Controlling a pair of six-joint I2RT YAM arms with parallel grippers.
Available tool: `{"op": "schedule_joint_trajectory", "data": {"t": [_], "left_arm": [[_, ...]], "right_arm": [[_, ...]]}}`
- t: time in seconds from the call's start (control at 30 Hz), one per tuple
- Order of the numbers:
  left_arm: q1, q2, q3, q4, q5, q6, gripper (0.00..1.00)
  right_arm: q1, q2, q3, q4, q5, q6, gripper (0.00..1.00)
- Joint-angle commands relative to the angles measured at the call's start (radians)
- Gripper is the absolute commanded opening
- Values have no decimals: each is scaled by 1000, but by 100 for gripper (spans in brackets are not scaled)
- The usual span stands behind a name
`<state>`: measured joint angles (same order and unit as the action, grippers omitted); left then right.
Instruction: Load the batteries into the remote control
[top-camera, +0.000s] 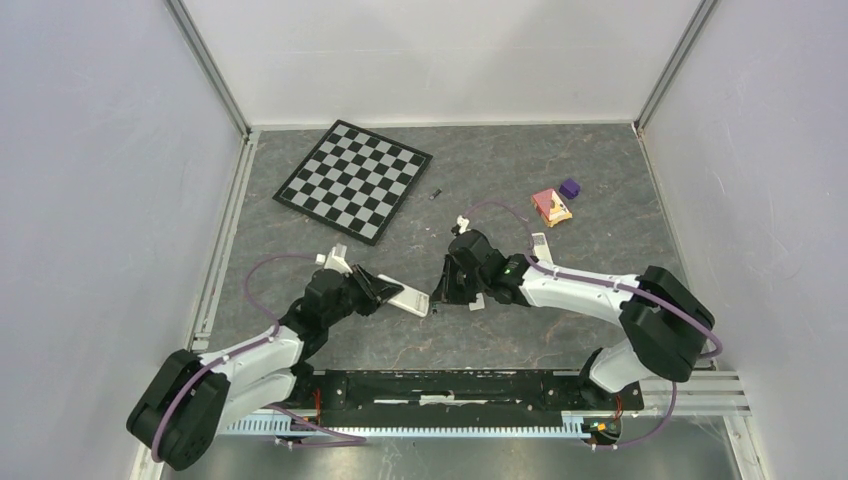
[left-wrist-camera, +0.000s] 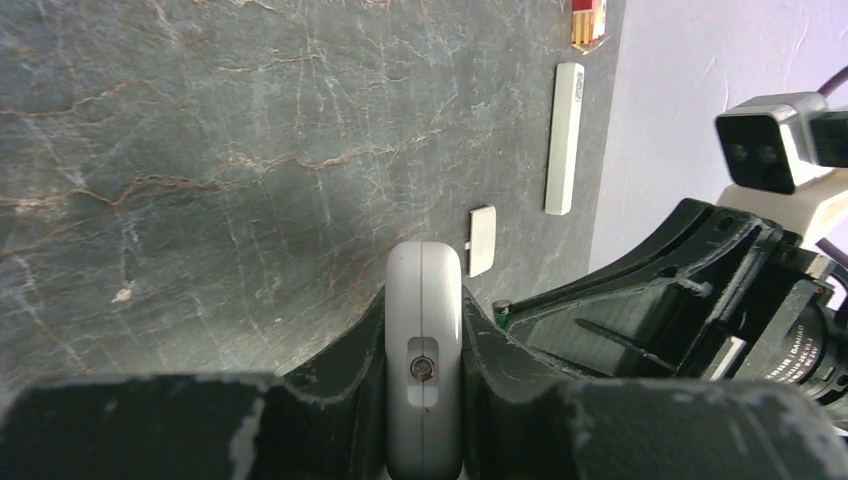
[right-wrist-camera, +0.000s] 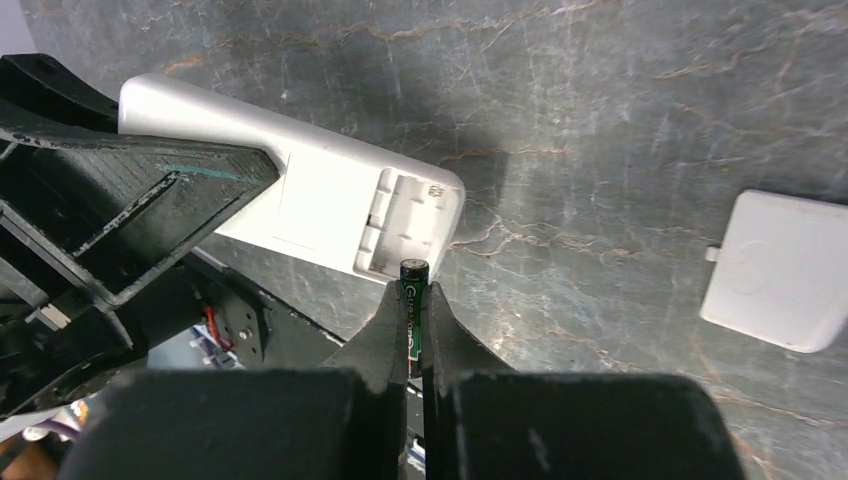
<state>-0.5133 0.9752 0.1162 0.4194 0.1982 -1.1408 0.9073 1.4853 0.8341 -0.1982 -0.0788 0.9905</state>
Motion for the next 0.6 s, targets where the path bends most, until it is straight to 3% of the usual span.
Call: {"op": "schedule_joint_trajectory", "data": {"t": [0.0, 0.17, 0.57], "left_arm": [[-47, 17, 10, 122, -108, -75, 2], [-68, -15, -3, 106, -167, -88, 2], [-70, -46, -12, 88, -159, -73, 2]], "right_arm": [[-5, 33, 16, 74, -72, 78, 0], [-7, 61, 28, 69, -82, 82, 0], [-15, 96, 10, 129, -99, 109, 1]]}}
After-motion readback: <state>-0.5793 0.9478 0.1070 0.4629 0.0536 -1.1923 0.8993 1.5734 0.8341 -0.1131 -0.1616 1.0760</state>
